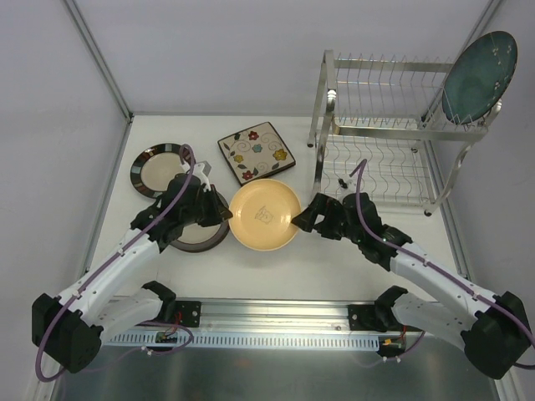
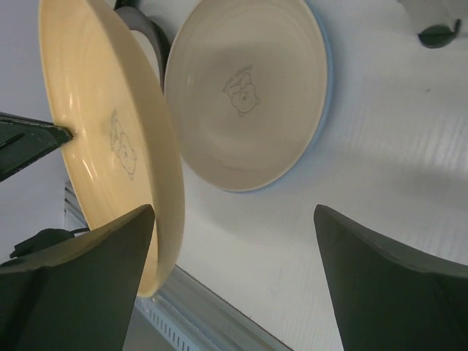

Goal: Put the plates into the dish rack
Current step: Pass the plate from the left arm to the right

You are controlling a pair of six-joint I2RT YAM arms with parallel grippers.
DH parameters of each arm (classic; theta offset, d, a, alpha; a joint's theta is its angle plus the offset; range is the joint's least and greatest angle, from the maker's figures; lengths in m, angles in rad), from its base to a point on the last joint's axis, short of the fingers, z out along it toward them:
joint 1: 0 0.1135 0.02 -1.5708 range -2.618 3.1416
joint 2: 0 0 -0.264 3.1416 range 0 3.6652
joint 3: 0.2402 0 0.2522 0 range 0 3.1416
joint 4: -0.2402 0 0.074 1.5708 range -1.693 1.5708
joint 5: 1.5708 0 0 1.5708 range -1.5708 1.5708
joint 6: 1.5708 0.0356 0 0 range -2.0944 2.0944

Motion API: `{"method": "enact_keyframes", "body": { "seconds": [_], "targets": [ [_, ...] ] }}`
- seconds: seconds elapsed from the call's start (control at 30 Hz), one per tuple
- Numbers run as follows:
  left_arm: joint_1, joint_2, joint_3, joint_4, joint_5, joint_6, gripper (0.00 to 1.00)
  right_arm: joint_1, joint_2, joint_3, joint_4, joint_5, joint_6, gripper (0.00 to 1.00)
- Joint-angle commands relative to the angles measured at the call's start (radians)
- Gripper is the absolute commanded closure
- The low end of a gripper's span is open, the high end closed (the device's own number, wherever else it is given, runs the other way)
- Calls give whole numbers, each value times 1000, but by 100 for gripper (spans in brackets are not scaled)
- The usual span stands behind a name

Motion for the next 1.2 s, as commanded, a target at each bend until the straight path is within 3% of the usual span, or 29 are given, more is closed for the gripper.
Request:
{"method": "enact_keyframes", "body": {
  "seconds": [0.0,0.17,0.27,0.53,0.67,0.8,0.87,0.9,0.97,1.07,1.1,1.17],
  "targets": [
    [-9,-45,-16,29,55,-40,100,32,27,72,130,-31,-10,5],
    [-11,-82,-34,32,67,-49,100,58,75,106,151,-44,-27,12],
    [-9,-107,-47,32,68,-51,100,66,89,123,157,-50,-32,23],
    [-11,-134,-56,48,74,-41,100,96,113,144,171,-62,-41,56],
    [-11,-142,-67,57,74,-41,100,104,106,160,159,-59,-50,80],
    [-11,-150,-77,66,69,-40,99,109,86,178,124,-35,-73,93],
    [-11,-156,-77,68,64,-37,92,109,72,192,98,-27,-84,98],
    [-11,-159,-80,68,61,-34,82,107,67,196,87,-16,-99,99],
    [-11,-169,-79,69,48,-25,73,107,47,212,47,-4,-111,99],
    [-11,-186,-79,68,22,-6,51,109,21,241,-14,27,-147,99],
    [-9,-189,-77,68,17,4,37,107,14,250,-30,44,-159,99],
    [-11,-208,-74,69,-7,15,25,107,-11,287,-88,61,-194,99]
  ]
}}
